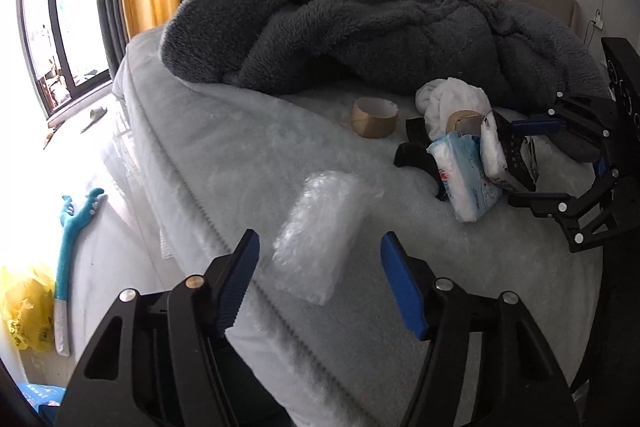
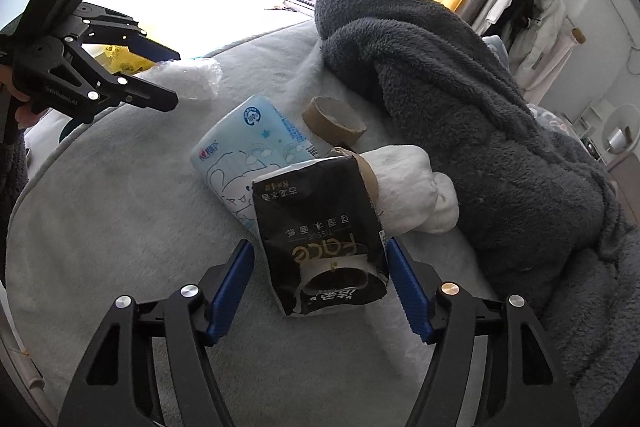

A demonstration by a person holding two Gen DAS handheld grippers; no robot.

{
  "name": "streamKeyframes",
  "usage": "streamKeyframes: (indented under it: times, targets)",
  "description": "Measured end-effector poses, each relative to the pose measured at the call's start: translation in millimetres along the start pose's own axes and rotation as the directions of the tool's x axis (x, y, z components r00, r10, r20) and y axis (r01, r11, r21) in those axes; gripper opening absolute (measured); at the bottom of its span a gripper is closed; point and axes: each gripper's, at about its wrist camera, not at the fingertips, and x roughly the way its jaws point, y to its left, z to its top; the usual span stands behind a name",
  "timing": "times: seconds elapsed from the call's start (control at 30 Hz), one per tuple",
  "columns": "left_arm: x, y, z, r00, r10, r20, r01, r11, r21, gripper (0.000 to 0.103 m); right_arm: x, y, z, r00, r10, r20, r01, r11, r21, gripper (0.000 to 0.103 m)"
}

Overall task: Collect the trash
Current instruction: 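Grasp the bubble-wrap roll with the left tool while the right tool grasps the black tissue pack, then carry the bubble wrap and tissue pack over the black bin with both tools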

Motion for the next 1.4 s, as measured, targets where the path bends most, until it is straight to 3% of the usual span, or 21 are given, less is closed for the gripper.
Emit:
streamKeyframes:
  times: [0.47, 0.83, 1.07, 1.4]
  targets:
    - [15.3, 5.4, -1.5, 0.997, -0.061, -0.043, 0.057, 0.995, -0.087, 0.05, -9.7, -3.0, 9.2, 1.0, 0.019, -0.009, -0.019, 0.999, 0.039, 0.058]
    - [7.8, 11.1, 2.1, 0.996, -0.088, -0.021, 0.084, 0.987, -0.136, 0.039, 2.9, -1.7, 7.2, 0.995, 0.019, -0.094, -0.015, 0.999, 0.039, 0.056]
    - [-15.0, 17.0, 12.5, 0.995, -0.075, 0.058, 0.084, 0.982, -0.168, 0.039, -12.9, -3.1, 13.6, 0.998, -0.007, -0.056, 0.009, 0.999, 0.038, 0.054]
    - [-27.0, 41.5, 9.3, 0.999, 0.011, 0.048, 0.003, 0.954, -0.298, 0.039, -47.3, 1.0, 46.8, 0.997, -0.026, 0.074, 0.019, 0.995, 0.094, 0.054]
